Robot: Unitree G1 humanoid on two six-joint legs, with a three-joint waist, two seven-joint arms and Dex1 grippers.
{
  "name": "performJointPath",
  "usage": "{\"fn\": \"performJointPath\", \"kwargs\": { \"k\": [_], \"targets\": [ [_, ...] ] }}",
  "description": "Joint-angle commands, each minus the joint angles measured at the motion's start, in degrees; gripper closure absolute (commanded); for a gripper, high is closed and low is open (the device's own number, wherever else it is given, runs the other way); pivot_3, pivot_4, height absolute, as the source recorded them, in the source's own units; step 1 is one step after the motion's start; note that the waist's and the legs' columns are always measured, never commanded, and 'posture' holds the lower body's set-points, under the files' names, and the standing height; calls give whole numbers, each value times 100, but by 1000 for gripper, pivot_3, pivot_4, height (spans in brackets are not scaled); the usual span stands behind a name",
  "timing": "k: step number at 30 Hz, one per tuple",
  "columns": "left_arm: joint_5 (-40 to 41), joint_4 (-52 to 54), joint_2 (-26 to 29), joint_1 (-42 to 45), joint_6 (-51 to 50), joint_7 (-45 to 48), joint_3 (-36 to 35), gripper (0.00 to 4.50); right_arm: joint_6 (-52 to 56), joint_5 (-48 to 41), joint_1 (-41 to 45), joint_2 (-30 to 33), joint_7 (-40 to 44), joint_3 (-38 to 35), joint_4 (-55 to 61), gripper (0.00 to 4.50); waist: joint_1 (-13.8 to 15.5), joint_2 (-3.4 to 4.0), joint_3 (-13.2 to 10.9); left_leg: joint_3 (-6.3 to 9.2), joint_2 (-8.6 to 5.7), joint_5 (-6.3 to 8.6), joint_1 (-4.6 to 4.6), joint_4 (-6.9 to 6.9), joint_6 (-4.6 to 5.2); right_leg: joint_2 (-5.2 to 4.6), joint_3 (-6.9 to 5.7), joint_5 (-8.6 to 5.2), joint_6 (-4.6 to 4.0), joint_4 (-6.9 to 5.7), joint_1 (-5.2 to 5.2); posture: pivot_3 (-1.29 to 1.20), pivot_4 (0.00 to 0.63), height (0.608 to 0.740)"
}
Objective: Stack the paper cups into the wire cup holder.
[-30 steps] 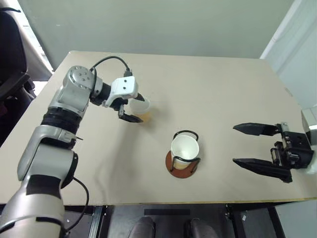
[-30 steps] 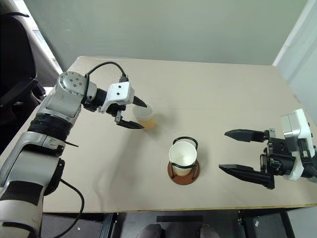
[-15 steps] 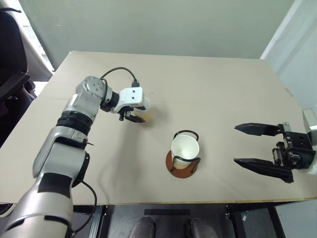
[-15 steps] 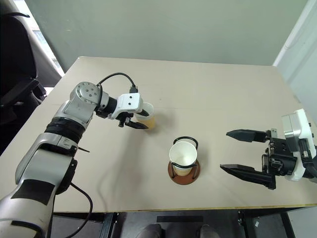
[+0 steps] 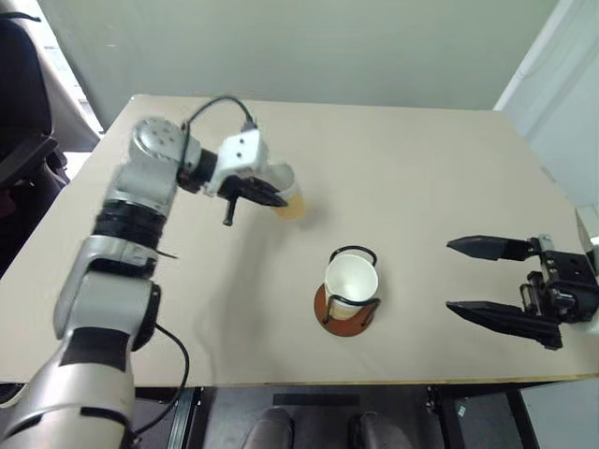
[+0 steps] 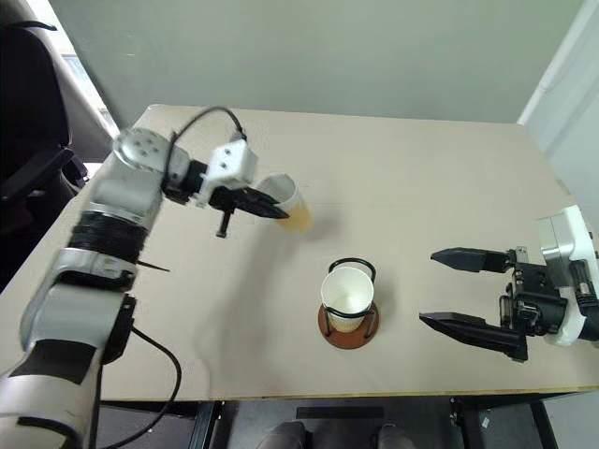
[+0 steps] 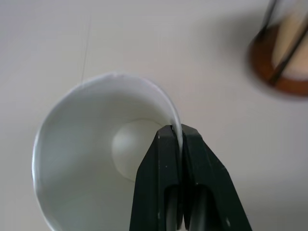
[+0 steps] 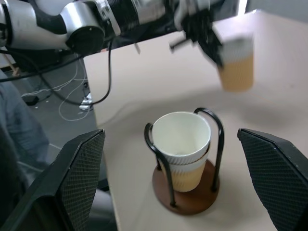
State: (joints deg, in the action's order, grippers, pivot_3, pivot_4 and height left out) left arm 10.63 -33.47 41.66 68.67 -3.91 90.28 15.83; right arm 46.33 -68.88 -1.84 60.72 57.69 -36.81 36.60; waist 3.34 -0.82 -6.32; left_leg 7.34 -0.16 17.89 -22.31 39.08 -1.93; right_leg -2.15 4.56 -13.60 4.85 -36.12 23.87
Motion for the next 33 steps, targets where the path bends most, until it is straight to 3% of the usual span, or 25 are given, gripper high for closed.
{"fn": "performJointPath", "kwargs": {
  "k": [1, 4, 11, 19, 33],
  "targets": [
    [1856, 1602, 449, 310, -1175, 222, 218, 4449, 29, -134, -12, 142, 173, -333, -5, 0, 0, 2, 1, 3, 0, 0, 5, -1, 0, -1, 2, 0, 0, 0, -1, 0, 150, 740],
    [2832, 2203, 654, 499, -1444, 222, 569, 4449, -30, -18, 82, 193, 236, -276, -152, 0, 18, 2, 1, 6, -2, 0, 7, -1, 3, -9, 6, 1, 2, 9, -4, 0, 150, 740],
    [3423, 2406, 596, 956, -805, 222, 1609, 4449, -82, 137, 16, 150, 315, -336, -127, 0, -10, 2, 1, 0, -5, -4, 47, 8, 12, -22, 12, 1, 2, 0, -29, 0, 150, 740],
    [3405, 2415, 487, 1198, 28, 222, 2682, 4449, 3, 41, -375, 47, 268, -732, 151, 0, -6, 1, 0, -3, -6, -1, 39, 5, 16, -22, 13, 2, 2, 6, -28, 0, 150, 740],
    [3193, 2086, 641, 1297, 970, 222, 3507, 4449, 11, -109, -709, -43, -52, -1028, 392, 0, -6, 2, 0, -2, -6, 2, 38, 2, 18, -23, 13, 2, 3, 10, -28, 0, 150, 740]
  ]
}}
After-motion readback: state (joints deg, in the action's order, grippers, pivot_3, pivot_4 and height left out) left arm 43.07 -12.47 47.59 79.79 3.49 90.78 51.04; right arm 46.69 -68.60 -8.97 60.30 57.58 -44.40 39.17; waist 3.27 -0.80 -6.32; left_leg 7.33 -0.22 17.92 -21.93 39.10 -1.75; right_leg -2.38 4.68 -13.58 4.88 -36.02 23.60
